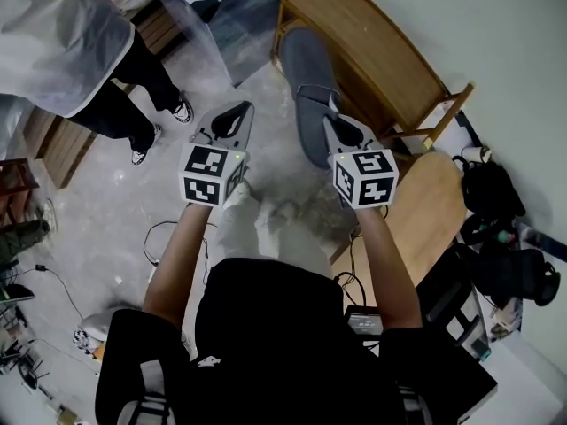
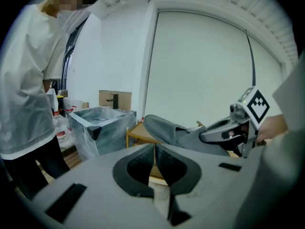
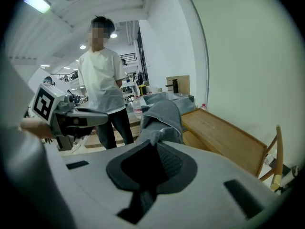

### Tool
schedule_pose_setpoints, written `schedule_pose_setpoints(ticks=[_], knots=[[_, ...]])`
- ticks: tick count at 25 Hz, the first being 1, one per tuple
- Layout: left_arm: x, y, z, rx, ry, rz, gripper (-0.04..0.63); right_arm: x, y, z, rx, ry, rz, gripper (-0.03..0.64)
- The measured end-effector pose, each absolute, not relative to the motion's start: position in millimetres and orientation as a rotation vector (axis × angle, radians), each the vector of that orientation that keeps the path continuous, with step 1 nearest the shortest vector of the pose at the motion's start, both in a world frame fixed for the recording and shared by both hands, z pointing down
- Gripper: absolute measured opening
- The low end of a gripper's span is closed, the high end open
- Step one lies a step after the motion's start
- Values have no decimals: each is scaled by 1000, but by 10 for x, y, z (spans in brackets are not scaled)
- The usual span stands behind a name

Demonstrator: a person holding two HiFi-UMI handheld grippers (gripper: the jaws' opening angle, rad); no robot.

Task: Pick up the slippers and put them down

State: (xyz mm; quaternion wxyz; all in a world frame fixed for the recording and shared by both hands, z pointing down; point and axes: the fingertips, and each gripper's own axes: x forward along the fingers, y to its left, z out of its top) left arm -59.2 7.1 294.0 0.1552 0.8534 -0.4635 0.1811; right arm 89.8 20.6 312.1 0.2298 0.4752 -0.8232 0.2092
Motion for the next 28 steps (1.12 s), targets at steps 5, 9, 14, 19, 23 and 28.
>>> schedule_pose_setpoints(ticks=[5,9,14,19,23,28], knots=[[-736,-24,3460,2413,-1298,546,12,774,60,3661,1286,-2253,584,18],[-851,-114,4038,2405,-1279,579,12,666,-43,4195,1276,-2244,596,18],[-919,-275,4755,2422,-1280,585,12,575,-132,4909,1257,-2235,617,18],[-953,-390,5438,2406,-1243,602,12,461,-228,5608,1232,-2240,629,18],[-1041,-485,6012,2396,-1253,615,12,409,-277,6146,1223,-2234,646,18],[-1087,-630,6600,2409,-1258,604,12,368,-369,6781,1210,-2229,658,18]])
